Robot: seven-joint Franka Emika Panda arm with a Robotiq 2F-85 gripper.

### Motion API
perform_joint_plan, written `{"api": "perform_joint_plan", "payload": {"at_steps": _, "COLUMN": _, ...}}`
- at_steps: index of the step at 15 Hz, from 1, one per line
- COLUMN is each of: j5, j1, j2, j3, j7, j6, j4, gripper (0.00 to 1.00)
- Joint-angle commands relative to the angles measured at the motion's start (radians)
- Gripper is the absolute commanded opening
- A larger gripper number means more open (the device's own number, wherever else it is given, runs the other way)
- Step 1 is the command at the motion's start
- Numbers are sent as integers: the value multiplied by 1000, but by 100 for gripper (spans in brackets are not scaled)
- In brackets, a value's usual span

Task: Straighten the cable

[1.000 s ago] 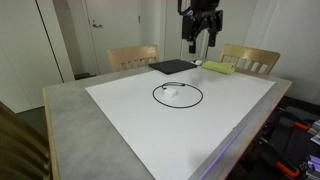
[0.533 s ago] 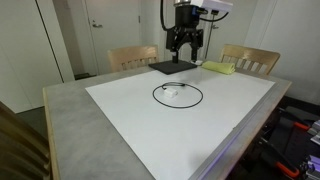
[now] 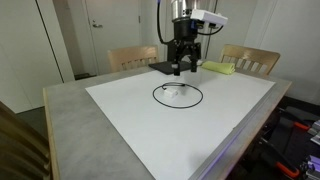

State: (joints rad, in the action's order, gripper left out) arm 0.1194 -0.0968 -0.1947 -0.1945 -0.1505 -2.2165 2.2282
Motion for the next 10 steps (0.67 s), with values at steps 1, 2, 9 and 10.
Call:
{"api": "perform_joint_plan", "payload": {"at_steps": 1, "j5": 2, "j1": -23, "j2": -5, "j3": 22, "j7": 5, "j6": 16, "j4": -2, "gripper": 100}}
{"api": "perform_joint_plan", "payload": {"at_steps": 2, "j5": 1, "j1": -25, "j2": -8, "j3": 23, "j7": 5, "j6": 22, "j4": -2, "gripper": 100}}
{"api": "perform_joint_plan", "payload": {"at_steps": 9, "j5": -136, "j1": -57, "j2": -29, "j3": 40, "j7": -36, "j6": 10, "j4": -7, "gripper": 100}}
{"api": "perform_joint_plan", "payload": {"at_steps": 10, "j5": -173, "j1": -62, "j2": -32, "j3": 44, "j7": -32, "j6": 0, "j4": -6, "gripper": 100}}
